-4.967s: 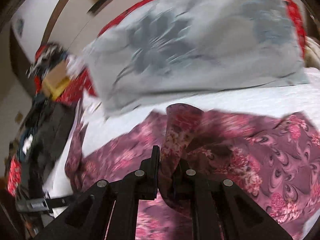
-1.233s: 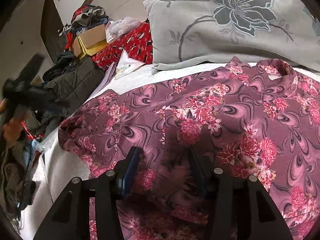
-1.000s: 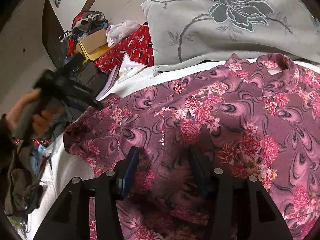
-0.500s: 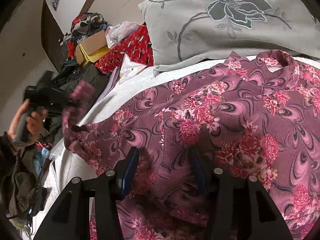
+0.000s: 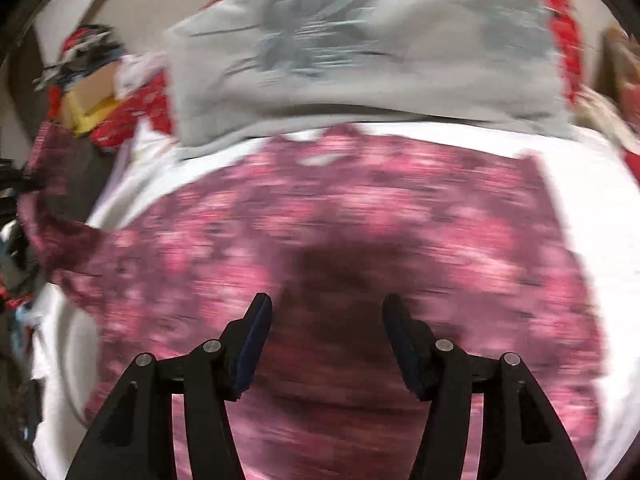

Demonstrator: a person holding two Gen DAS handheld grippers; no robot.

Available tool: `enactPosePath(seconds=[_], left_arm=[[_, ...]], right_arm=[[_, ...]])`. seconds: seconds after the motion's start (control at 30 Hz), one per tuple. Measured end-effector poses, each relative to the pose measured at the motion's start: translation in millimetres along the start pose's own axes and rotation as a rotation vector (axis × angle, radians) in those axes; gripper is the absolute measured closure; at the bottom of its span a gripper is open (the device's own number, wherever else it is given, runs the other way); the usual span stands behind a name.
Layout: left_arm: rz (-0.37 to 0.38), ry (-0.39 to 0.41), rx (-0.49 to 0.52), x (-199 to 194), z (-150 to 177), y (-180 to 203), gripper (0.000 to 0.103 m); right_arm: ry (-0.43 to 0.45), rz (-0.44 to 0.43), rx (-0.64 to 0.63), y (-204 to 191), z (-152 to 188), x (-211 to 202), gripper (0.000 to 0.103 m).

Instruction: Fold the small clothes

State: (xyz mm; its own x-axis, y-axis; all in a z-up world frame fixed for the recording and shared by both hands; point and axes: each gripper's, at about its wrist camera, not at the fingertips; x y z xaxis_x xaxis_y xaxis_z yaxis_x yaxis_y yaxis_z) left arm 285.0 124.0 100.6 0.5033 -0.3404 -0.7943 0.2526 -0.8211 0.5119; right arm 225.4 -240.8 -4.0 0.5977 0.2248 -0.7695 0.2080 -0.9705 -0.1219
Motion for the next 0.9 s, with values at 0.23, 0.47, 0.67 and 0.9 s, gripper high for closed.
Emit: enactPosePath(seconds=[0.23,0.47,0.67,0.9], left_arm=[[0.118,-0.096,0.074,27.5,46.6,78.4,0.095],[0.133,-0.237,0.134,91.3,115.1,139.9,0.095],[0.042,-0.38,0.068,175.8,173.4,145.1,0.079],[0.157,-0.436,-0.002,161.0,179.0,119.0,0.061]], right_arm=[[-0.031,0.066,0.058,62.9,35.8,-12.0,0.035],[0.013,0.105,-0.1,42.1,48.3,-11.8,0.021],[0.013,0.056,-0.125,39.3,48.0,-9.1,0.002],[-0.038,0.075,-0.188,27.9,48.4,-2.7,0.0]])
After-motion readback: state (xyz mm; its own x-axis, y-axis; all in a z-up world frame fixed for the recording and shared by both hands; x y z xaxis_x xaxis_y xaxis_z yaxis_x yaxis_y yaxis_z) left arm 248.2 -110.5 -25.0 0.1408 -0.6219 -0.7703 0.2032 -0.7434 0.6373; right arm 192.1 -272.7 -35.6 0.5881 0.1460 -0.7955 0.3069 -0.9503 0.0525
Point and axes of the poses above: each gripper's, at about its wrist camera, not at the fingertips, and x roughly the way its jaws point, y to its right, z to its underside, and after that the axes turned 14 degrees about -x, right-handed
